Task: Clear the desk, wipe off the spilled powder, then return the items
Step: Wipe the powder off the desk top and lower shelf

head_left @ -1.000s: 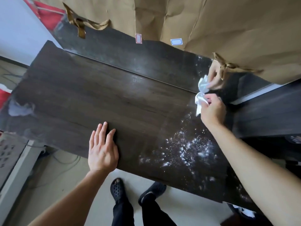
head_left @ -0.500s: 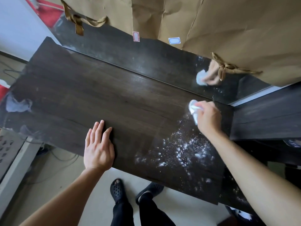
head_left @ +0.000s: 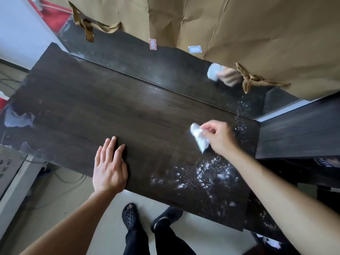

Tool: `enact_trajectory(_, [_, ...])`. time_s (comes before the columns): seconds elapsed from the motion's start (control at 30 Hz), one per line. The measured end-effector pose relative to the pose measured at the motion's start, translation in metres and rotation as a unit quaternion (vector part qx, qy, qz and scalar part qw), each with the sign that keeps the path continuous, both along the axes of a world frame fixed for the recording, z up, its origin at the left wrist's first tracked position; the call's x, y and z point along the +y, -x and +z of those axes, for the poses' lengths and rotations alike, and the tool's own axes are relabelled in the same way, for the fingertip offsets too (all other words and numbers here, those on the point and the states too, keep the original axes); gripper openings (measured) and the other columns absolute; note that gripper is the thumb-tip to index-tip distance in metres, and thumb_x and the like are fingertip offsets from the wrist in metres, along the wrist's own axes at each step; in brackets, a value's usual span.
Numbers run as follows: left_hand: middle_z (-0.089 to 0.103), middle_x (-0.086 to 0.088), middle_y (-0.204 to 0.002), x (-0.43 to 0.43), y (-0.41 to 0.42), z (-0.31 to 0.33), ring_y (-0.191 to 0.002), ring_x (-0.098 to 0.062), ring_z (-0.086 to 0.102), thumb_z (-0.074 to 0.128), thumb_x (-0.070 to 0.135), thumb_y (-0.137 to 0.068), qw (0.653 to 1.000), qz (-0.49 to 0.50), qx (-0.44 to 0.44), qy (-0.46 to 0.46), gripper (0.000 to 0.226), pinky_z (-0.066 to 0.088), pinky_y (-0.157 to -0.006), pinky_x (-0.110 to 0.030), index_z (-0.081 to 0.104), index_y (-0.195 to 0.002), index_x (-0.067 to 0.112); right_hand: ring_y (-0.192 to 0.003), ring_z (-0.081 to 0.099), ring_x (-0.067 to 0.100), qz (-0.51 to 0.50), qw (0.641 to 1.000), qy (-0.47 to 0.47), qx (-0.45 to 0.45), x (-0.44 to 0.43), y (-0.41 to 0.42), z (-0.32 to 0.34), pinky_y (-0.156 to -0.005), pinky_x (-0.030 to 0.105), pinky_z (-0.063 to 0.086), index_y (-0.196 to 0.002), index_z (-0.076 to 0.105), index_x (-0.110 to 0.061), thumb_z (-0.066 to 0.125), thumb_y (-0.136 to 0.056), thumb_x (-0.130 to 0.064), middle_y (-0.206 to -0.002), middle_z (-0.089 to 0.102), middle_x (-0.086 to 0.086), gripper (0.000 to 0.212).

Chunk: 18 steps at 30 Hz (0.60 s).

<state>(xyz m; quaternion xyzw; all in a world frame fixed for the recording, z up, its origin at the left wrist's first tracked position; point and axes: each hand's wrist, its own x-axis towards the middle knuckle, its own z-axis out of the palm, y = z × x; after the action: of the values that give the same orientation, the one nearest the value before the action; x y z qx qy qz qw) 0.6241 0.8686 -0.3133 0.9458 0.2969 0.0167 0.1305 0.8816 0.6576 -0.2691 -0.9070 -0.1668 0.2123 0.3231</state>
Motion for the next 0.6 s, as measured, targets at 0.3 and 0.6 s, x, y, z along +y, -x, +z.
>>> enact_trajectory(0.3, [0.039,-0.022,-0.147,0.001,0.001,-0.001,-0.14,-0.037,0.029,0.034,0.022,-0.086,1.0,0.0,-0.017,0.002,0.049,0.02,-0.116,-0.049,0.056,-0.126,0.003,-0.076,0.055,0.026,0.086,0.981,0.075,-0.155,-0.001,0.008,-0.021,-0.065,0.027,0.038,-0.08,0.074,-0.012,0.061,-0.083,-0.007,-0.086,0.055,0.008,0.014])
enact_trajectory(0.6, [0.039,-0.023,-0.146,0.002,0.002,-0.002,-0.139,-0.037,0.03,0.036,0.022,-0.085,1.0,-0.01,-0.021,0.001,0.049,0.02,-0.116,-0.049,0.056,-0.126,0.002,-0.08,0.056,0.03,-0.015,0.985,0.089,-0.145,-0.018,-0.014,-0.024,-0.065,0.027,0.033,-0.094,0.066,-0.008,0.063,-0.082,-0.002,-0.09,0.055,0.009,0.014])
